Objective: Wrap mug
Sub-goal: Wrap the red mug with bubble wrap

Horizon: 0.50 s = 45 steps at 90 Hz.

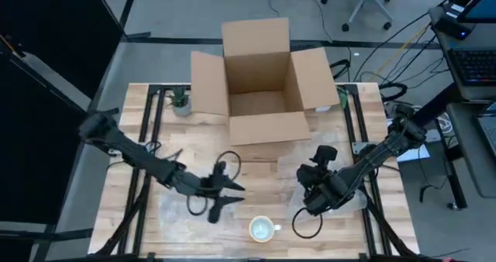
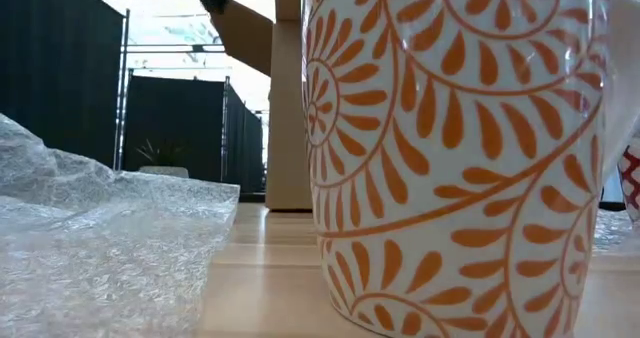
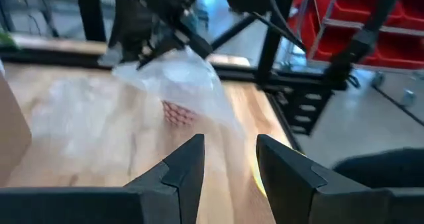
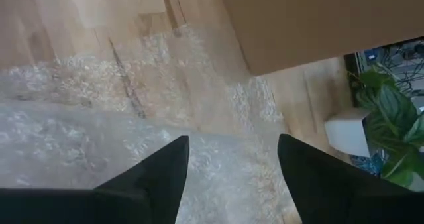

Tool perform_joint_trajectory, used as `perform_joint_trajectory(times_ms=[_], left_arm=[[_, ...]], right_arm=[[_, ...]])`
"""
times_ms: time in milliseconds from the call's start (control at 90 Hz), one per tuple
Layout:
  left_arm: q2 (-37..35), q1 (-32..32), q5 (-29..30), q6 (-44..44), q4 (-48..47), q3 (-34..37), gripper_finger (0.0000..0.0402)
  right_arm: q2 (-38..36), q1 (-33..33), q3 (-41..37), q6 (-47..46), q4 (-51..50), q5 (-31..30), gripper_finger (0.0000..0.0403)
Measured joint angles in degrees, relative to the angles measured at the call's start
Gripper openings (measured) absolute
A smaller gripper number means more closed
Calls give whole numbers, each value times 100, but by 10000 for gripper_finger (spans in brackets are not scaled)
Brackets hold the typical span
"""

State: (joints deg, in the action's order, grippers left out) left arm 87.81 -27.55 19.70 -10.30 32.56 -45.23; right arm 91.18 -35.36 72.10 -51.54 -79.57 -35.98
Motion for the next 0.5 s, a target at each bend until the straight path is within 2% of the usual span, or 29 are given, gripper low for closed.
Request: perform_joint_trajectory(times_ms=[122, 333, 500], left_arm=[[743, 192, -10, 192, 793, -140, 127], [1738, 479, -71, 656, 786, -1087, 127], [2387, 778, -365, 667, 738, -1866, 127]], right_arm=[[-42, -81, 0, -157, -40, 23, 217], [-282, -221, 2, -537, -57, -220, 217], [-291, -229, 2, -588, -130, -239, 217]])
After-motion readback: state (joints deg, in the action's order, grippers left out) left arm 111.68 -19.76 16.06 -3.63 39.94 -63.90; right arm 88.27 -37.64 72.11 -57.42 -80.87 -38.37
